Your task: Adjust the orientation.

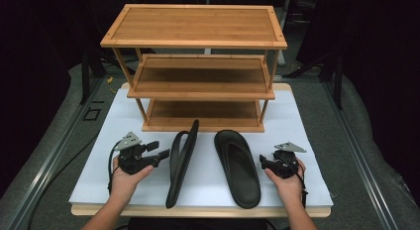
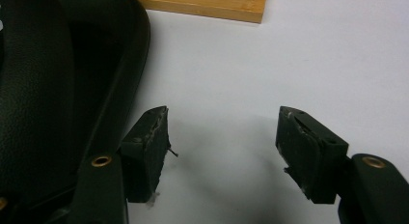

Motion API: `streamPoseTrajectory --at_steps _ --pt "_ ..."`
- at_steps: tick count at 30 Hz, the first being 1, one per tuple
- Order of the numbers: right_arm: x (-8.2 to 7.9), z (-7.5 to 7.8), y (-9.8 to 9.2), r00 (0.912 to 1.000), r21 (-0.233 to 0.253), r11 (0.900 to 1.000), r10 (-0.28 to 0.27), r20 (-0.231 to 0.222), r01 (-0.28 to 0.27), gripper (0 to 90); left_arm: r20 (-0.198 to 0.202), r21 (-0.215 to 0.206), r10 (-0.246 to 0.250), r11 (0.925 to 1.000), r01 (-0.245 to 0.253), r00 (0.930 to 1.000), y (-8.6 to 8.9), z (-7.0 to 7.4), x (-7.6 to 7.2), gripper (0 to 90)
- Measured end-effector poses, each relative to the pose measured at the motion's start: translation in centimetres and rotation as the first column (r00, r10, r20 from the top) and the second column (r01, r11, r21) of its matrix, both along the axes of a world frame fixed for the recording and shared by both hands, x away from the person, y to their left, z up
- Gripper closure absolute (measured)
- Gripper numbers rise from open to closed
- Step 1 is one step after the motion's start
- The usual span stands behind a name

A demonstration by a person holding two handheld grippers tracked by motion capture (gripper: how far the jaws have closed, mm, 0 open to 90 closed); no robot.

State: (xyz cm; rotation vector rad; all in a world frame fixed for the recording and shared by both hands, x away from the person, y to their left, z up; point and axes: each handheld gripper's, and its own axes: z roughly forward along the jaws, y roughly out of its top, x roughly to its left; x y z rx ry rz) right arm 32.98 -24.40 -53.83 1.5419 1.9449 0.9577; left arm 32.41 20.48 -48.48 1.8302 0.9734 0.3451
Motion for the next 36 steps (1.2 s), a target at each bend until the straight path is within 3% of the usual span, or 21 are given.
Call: streamPoseTrajectory --at_steps 3,8,12,16,20,25,31,36 --pt "0.0 0.0 0.0 1.0 0.003 1.0 -0.001 0.0 0.001 35.9 -0.021 0.0 -0.012 0.9999 0.012 0.9997 -1.4 -0.5 0.4 40.2" --pt "0.0 0.0 -0.1 1.0 0.007 1.0 -0.002 0.002 0.002 35.9 -0.047 -0.033 -0.046 0.9984 0.045 0.9978 -3.3 -1.1 0.6 41.5" --pt "0.0 0.1 -0.2 1.0 0.012 1.0 -0.002 0.002 0.002 35.9 -0.052 -0.024 -0.079 0.9966 0.078 0.9955 -4.2 -1.8 0.2 42.1" --pt "0.0 0.1 -0.3 1.0 0.015 1.0 -0.001 0.001 0.0 35.9 -0.055 0.013 -0.096 0.9952 0.097 0.9939 -4.5 -2.6 -0.2 43.5" --pt "0.0 0.1 -0.2 1.0 0.018 1.0 0.0 0.0 0.0 35.9 -0.083 0.027 -0.102 0.9942 0.104 0.9913 -4.3 -3.6 -0.3 45.2" --pt "0.0 0.0 -0.3 1.0 0.016 1.0 0.001 -0.003 -0.001 35.9 -0.123 0.006 -0.115 0.9932 0.116 0.9858 -4.3 -4.2 -0.1 50.2" --pt "0.0 0.0 -0.3 1.0 0.021 1.0 0.0 0.0 0.0 35.9 -0.131 0.011 -0.143 0.9893 0.146 0.981 -4.6 -4.5 -0.1 58.9" --pt "0.1 0.0 -0.3 1.0 0.024 1.0 0.005 -0.004 -0.005 36.2 -0.149 0.005 -0.138 0.9901 0.141 0.9791 -4.6 -4.3 0.0 64.1"
